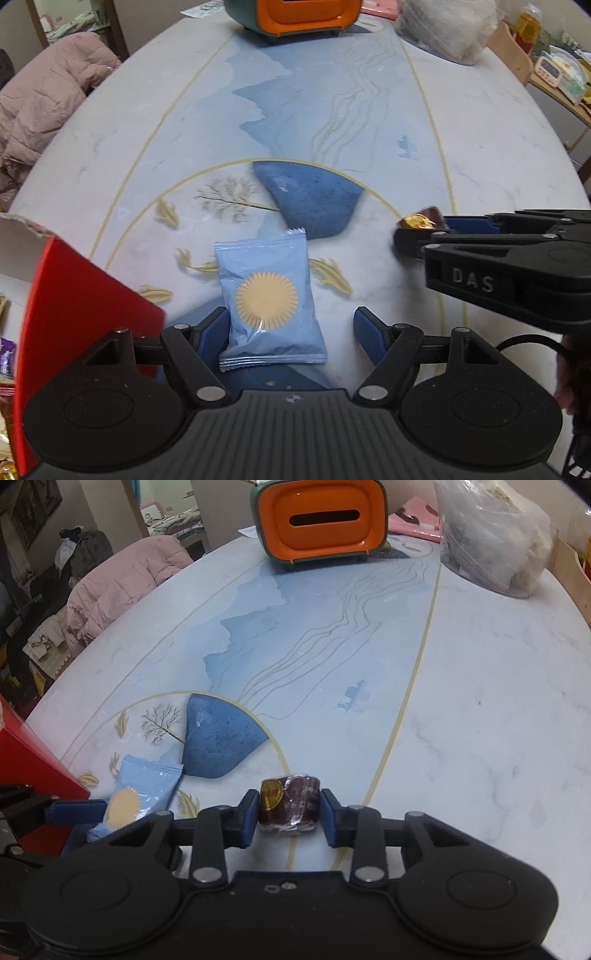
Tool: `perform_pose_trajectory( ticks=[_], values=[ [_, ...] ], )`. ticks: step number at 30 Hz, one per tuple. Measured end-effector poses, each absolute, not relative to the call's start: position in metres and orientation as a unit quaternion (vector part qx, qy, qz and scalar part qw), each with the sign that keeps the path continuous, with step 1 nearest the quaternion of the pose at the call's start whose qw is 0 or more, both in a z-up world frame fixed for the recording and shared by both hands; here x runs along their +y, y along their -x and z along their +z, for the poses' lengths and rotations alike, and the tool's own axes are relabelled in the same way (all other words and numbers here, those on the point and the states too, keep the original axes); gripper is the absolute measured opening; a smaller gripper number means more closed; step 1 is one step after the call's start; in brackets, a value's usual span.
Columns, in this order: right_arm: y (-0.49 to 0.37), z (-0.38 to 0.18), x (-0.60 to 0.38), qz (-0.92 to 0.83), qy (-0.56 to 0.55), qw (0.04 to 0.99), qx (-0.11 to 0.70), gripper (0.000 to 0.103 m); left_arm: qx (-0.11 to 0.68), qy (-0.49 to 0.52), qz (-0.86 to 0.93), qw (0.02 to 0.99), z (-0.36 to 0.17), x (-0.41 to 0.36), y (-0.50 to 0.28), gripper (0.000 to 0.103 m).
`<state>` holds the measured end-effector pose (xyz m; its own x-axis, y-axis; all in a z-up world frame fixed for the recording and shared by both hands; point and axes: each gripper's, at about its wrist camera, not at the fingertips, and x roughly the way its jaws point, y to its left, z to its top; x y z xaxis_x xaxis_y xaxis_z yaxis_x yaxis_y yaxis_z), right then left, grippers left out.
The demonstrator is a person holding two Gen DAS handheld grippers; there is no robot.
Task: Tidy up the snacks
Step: 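Grasp the pale blue sun-printed bag with left tool while right grasps the wrapped chocolate, then carry the blue bag and chocolate into the box and open both tools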
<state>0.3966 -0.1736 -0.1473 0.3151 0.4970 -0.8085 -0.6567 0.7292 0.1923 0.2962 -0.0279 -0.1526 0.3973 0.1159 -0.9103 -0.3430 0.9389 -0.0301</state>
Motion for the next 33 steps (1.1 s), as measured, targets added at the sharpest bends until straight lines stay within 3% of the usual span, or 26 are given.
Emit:
perform_pose_trajectory(
  ticks=[13, 17, 33],
  values=[
    [-0.393, -0.145, -0.195, 0.364, 0.081, 0.810, 0.453, 0.033, 0.519, 0.123, 0.201, 0.821, -0.156, -0.022, -0.304, 0.071],
    [-0.389, -0.144, -0.201, 0.364, 0.079, 0.811, 0.452, 0.033, 0.514, 0.116, 0.196, 0.827, -0.153, -0.025, -0.303, 0.048],
    [-0.335, -0.107, -0.233, 0.370, 0.060, 0.815, 0.442, 0.033, 0.506, 0.151, 0.175, 0.831, -0.118, -0.035, -0.262, 0.047]
  ],
)
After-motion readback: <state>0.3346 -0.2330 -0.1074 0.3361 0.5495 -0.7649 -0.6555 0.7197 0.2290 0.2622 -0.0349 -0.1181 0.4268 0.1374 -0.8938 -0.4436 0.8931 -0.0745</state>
